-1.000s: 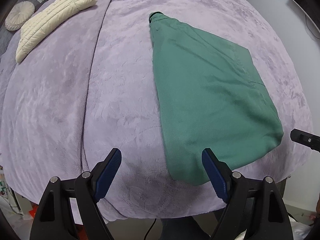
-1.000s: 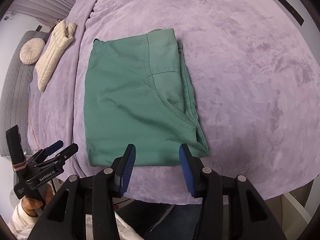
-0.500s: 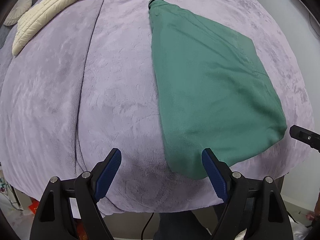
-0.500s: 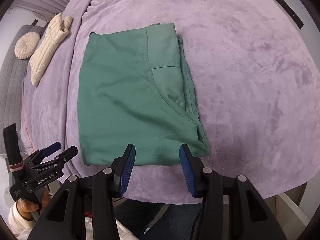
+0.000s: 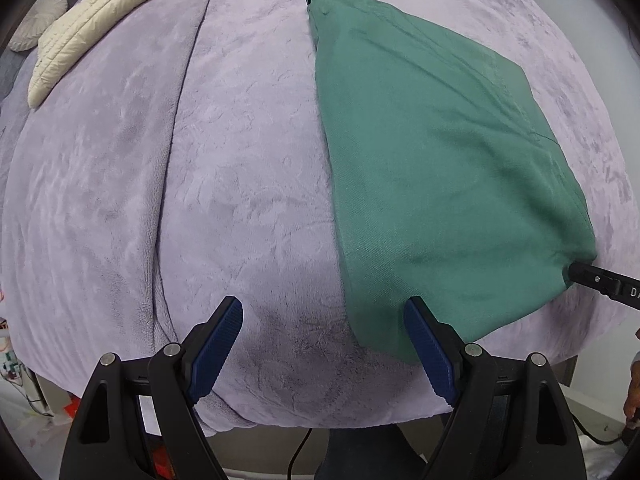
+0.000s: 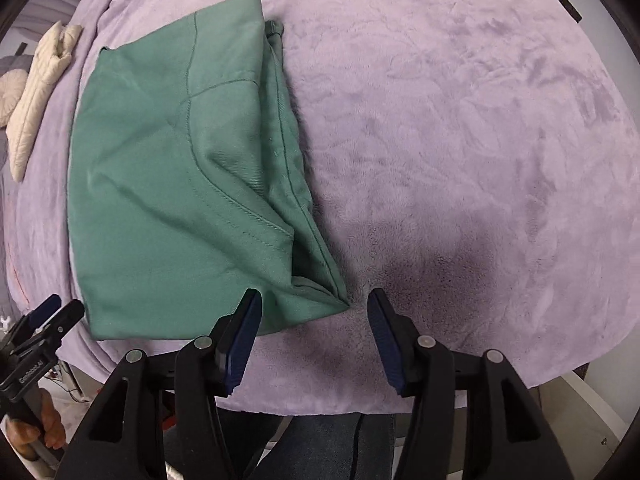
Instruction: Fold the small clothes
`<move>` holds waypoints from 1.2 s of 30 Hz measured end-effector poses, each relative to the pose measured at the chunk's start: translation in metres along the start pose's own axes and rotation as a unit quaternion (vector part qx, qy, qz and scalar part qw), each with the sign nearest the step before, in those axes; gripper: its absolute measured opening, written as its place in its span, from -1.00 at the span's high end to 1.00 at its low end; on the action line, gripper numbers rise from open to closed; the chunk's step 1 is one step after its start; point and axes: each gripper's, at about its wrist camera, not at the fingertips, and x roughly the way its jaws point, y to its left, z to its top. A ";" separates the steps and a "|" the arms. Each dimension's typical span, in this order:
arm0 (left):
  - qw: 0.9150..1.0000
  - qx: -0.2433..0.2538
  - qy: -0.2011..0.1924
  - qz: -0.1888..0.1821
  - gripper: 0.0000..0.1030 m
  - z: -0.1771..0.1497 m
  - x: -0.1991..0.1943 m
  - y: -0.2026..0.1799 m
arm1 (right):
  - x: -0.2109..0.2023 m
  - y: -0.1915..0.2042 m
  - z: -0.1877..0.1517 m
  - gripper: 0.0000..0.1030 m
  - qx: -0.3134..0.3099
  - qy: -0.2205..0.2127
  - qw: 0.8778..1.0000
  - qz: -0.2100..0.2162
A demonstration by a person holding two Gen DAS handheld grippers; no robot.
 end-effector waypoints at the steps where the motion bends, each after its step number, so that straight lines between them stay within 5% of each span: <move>1: 1.000 -0.002 -0.005 0.001 -0.63 0.001 -0.004 0.000 | -0.007 0.001 -0.001 -0.14 0.000 -0.004 1.000 0.006; 8: 0.999 -0.014 -0.038 0.009 -0.63 0.015 -0.035 0.004 | -0.053 0.025 0.007 -0.44 -0.018 -0.044 0.998 0.036; 10: 0.999 -0.015 -0.048 0.015 -1.00 0.019 -0.045 0.005 | -0.064 0.036 0.007 -0.45 -0.027 -0.055 0.997 0.039; 22: 0.995 -0.013 -0.092 -0.025 -1.00 0.034 -0.112 -0.005 | -0.132 0.094 0.008 -0.70 -0.085 -0.146 0.985 -0.017; 36: 0.993 -0.008 -0.115 0.009 -1.00 0.031 -0.134 -0.016 | -0.150 0.105 0.000 -0.71 -0.083 -0.170 0.980 -0.055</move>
